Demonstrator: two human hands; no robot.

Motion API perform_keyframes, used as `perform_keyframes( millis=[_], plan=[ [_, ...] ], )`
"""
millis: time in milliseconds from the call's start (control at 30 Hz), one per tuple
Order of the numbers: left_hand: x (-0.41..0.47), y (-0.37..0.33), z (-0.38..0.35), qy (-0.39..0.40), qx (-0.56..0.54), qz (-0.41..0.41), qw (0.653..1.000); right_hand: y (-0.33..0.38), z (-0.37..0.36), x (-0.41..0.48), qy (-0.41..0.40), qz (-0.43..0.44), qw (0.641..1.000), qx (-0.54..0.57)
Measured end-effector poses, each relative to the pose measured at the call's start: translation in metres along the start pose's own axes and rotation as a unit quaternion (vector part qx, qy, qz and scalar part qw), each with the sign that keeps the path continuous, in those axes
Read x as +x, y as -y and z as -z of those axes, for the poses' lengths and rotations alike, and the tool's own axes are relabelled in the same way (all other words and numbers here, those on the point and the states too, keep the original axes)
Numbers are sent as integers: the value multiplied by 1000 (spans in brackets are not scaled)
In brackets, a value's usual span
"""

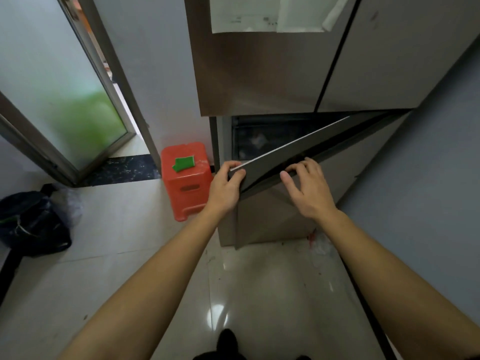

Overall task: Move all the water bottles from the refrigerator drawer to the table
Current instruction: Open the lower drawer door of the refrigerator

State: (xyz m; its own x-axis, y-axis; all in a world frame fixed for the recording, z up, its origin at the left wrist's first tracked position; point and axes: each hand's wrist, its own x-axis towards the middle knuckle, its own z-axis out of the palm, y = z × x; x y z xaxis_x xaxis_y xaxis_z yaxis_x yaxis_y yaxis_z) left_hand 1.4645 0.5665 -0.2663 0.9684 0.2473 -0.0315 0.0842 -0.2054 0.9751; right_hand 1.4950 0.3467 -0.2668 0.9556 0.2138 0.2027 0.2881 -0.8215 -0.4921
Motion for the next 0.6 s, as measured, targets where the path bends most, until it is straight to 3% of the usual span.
perform_keyframes(
  millis=[167, 333, 433, 533, 600],
  plan=[
    [-24, -35, -42, 153, 91, 46, 983, -31, 24, -56, -50, -21, 998, 33],
    [-42, -73, -144, 206, 41, 10, 978, -93, 93, -115, 43, 8, 998, 39],
    [-56, -87, -211, 277, 96, -102, 951, -120, 148, -145, 82, -68, 994, 31],
    [-78, -96, -273, 319, 237, -231, 888, -148, 200, -174, 106, -155, 982, -3],
    [-94, -103, -307, 327, 319, -268, 848, -172, 231, -191, 103, -197, 975, -18]
  ],
)
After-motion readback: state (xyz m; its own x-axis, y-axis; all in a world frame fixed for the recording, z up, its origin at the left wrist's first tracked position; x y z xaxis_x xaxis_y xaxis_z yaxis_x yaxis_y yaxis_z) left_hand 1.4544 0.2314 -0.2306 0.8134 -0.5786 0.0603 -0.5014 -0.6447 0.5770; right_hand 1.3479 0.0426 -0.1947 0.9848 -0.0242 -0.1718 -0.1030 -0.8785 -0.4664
